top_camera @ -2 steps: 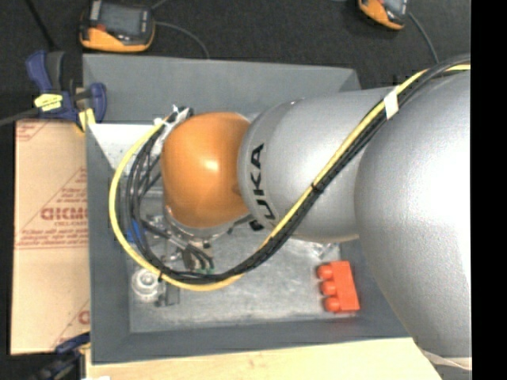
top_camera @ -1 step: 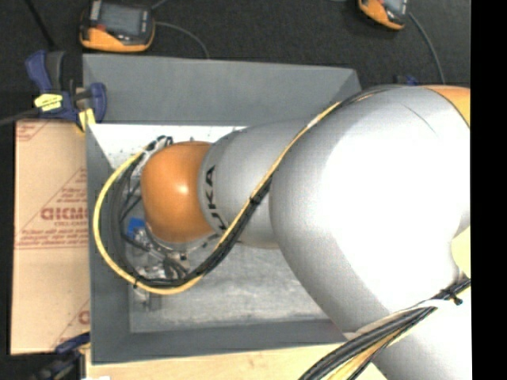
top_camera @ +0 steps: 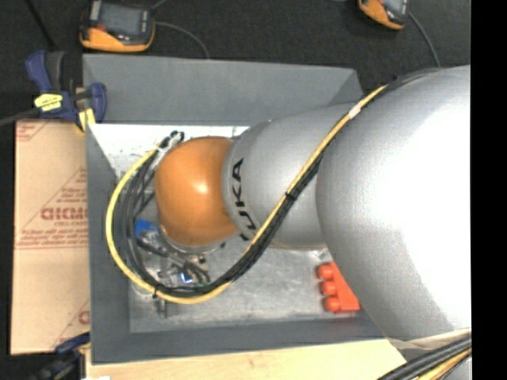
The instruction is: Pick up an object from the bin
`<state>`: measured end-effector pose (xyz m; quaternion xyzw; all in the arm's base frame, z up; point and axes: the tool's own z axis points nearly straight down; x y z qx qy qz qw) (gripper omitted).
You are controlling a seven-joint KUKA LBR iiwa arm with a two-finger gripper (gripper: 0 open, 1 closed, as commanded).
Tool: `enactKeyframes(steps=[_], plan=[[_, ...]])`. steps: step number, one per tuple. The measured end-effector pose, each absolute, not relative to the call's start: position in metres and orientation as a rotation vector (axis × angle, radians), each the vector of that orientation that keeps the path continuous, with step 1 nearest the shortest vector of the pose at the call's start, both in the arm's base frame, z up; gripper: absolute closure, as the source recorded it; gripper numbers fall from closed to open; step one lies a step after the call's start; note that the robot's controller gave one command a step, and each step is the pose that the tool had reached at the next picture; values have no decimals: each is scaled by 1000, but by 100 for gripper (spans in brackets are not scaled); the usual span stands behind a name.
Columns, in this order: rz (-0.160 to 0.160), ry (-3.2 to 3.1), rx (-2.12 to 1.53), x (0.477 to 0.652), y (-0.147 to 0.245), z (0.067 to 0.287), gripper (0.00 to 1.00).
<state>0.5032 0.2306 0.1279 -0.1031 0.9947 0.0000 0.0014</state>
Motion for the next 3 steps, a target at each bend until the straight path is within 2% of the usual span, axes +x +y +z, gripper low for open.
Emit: enactKeyframes(steps=[1, 2, 3], plan=[[1, 3118, -261, 583, 211, 171, 0], [2, 3139, -124, 617, 232, 66, 0], [3, 3135, -124, 618, 232, 71, 100]])
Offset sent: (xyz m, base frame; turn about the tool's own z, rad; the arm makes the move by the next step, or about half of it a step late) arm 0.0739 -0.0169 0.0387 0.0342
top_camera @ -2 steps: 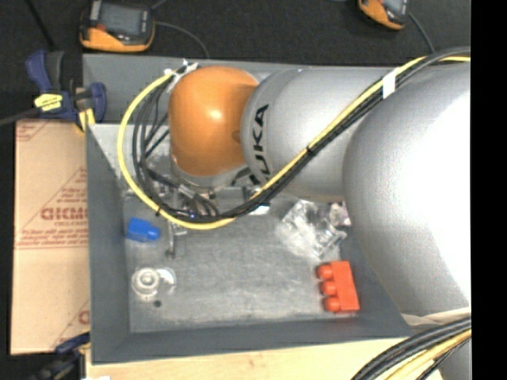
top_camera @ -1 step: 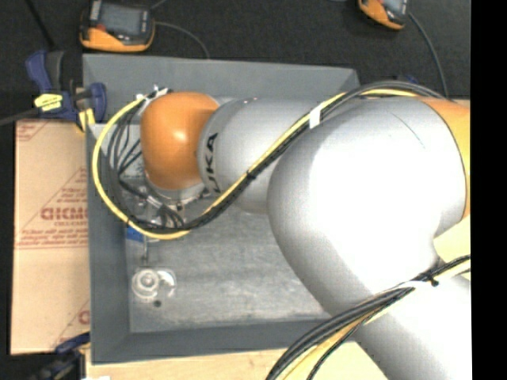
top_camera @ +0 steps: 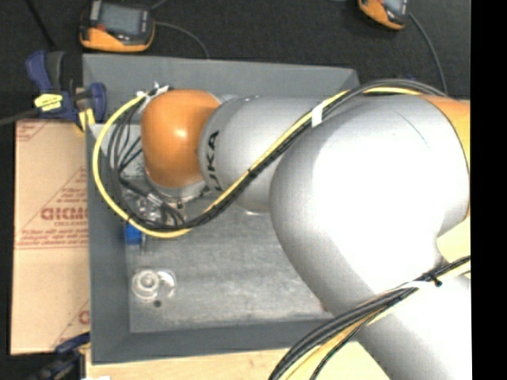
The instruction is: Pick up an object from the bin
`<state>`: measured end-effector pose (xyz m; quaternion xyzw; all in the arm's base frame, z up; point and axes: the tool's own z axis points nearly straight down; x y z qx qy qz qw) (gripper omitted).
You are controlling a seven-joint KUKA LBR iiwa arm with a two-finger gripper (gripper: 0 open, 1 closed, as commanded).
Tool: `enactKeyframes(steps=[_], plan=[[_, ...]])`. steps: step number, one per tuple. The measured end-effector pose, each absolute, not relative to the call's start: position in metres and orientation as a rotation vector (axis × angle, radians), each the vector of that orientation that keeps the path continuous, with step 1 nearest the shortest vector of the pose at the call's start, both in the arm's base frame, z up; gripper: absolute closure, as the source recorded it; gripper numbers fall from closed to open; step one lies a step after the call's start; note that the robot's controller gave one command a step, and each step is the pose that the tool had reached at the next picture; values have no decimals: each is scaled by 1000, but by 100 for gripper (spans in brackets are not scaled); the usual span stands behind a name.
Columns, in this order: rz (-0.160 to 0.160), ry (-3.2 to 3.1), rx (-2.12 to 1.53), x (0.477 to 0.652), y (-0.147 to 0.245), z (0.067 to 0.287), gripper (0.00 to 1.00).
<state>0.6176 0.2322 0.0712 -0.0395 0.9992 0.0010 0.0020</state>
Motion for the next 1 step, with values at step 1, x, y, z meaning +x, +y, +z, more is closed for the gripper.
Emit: enactKeyframes(steps=[1], plan=[[8, 3129, -49, 610, 229, 209, 100]])
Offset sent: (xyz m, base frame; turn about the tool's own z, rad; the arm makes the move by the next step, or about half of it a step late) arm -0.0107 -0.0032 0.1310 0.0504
